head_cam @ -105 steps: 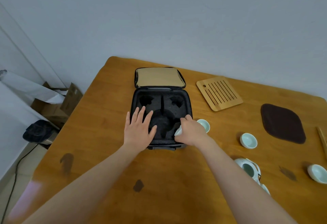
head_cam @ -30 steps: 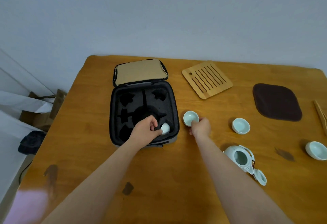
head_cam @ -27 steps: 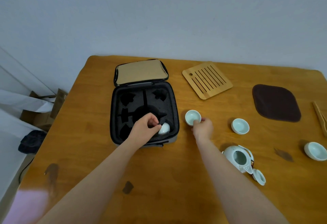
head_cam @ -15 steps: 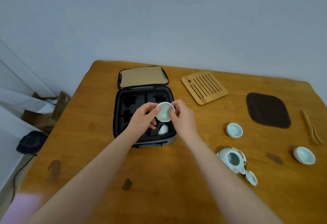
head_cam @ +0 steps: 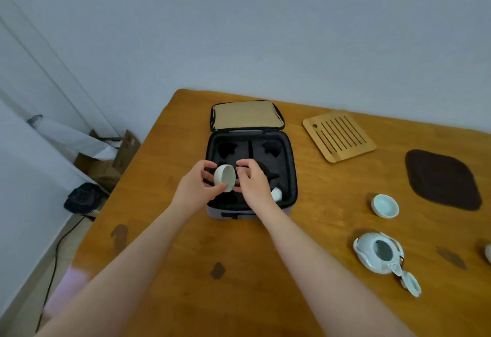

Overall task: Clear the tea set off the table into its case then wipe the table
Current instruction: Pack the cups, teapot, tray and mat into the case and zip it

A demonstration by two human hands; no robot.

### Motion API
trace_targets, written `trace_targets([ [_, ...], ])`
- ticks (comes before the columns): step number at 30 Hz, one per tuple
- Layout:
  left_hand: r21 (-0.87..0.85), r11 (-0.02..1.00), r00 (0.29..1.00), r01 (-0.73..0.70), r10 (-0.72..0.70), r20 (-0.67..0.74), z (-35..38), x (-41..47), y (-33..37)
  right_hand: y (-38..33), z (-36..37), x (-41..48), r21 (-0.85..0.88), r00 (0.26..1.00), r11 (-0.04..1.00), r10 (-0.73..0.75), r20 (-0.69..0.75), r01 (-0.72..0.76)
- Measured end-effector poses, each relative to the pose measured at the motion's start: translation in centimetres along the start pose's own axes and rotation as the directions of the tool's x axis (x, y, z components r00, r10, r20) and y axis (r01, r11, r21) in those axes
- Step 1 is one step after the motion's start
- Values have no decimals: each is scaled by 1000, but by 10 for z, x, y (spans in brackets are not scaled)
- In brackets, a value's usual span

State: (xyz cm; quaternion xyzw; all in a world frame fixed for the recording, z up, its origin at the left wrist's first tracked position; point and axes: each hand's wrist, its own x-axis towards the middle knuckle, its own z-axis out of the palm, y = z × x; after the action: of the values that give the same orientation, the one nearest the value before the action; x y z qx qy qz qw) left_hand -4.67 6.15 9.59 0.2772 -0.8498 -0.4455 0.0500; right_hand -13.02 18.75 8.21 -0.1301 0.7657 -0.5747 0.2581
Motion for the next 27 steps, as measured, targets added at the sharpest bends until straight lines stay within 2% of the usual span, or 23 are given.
trace_targets([
  [3, 143, 986, 996, -88, 91, -13, 12, -6, -4, 7, 7, -4, 61, 998, 996, 57, 25, -58],
  [6, 247, 959, 989, -138, 147, -18, 25, -6, -5, 7, 8, -5, -30, 997, 998, 52, 54, -50],
  [13, 255, 964, 997, -72, 63, 43, 25, -5, -6, 6, 3, -1, -121, 992, 992, 50, 115, -36],
  [15, 313, 948, 997, -61, 44, 60, 24, -4, -7, 8, 1, -2, -164, 988, 986, 36, 147, -11],
  [18, 457, 884, 995, -102, 95, 37, 26, -5, -8, 11, -1, -3, -225, 981, 974, 28, 191, 16],
  [22, 494, 865, 993, -86, 113, -25, 28, -10, -17, 15, -2, -1, -254, 994, 967, 20, 104, 7],
  [25, 514, 855, 992, -76, 117, -48, 28, -10, -21, 20, -3, -2, -397, 999, 917, -18, 46, 34],
  [27, 512, 856, 992, -70, 113, -53, 29, -9, -20, 22, -4, -3, -424, 999, 905, -19, 43, 36],
])
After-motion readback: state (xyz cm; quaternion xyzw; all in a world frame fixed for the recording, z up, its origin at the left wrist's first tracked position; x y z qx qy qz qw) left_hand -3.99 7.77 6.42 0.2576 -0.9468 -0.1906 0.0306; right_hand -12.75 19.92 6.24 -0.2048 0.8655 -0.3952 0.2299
